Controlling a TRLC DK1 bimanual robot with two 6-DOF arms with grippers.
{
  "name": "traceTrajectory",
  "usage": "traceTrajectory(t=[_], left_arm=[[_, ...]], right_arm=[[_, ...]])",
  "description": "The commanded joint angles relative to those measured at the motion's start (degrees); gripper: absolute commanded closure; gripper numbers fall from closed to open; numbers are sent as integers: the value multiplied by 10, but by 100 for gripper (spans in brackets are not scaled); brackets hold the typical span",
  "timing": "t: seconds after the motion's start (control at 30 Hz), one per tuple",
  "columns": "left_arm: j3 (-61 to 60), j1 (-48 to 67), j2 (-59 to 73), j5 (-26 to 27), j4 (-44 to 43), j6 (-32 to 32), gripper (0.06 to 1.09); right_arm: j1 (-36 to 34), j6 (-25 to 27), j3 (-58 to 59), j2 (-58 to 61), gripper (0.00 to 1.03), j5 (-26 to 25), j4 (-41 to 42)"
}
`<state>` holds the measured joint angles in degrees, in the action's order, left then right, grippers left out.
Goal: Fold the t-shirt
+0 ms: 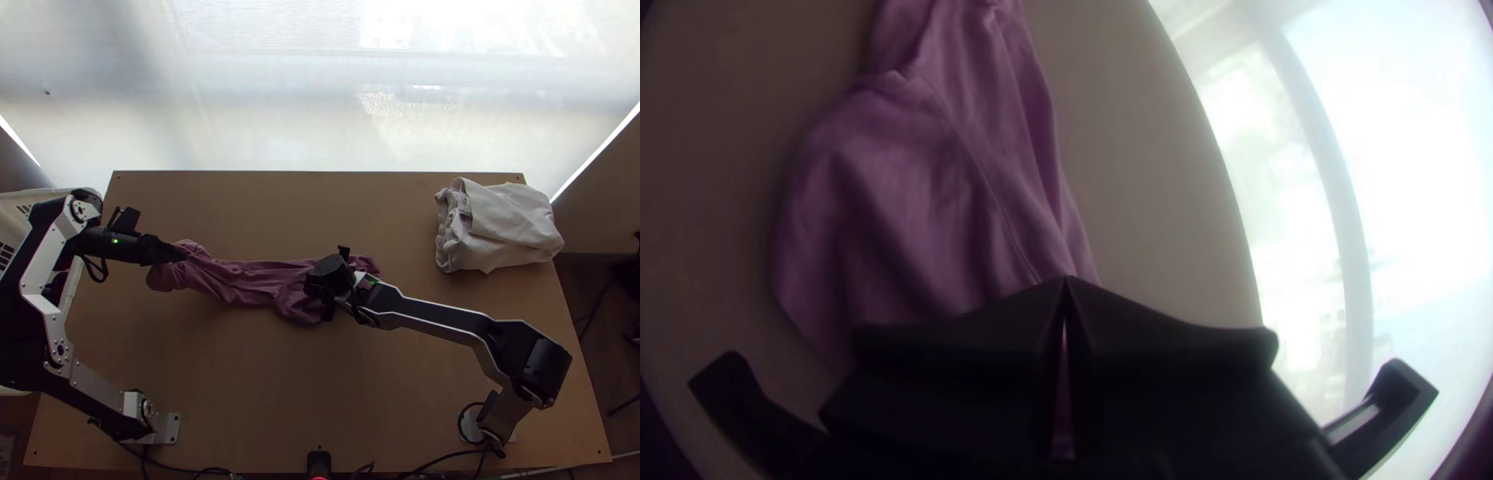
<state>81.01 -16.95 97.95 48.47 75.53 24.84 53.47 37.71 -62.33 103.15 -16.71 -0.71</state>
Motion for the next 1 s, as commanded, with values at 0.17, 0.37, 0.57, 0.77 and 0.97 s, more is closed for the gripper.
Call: traceTrajectory(t=[0.17, 0.37, 0.57, 0.77, 0.97], left_arm=[[78, 215, -4, -10, -59, -145, 105], [133, 299, 50, -13, -80, -183, 105], [204, 372, 119, -13, -105, -216, 105], [281, 433, 188, -12, -114, -228, 105], [319, 482, 239, -10, -127, -234, 105]], right_arm=[[-72, -4, 60, -105, 100, -2, -20], [-132, -15, 100, -183, 100, -3, -52], [-184, -26, 120, -249, 100, -3, -98], [-188, -35, 129, -284, 100, -27, -131], [-199, -49, 142, -311, 100, -33, -160]])
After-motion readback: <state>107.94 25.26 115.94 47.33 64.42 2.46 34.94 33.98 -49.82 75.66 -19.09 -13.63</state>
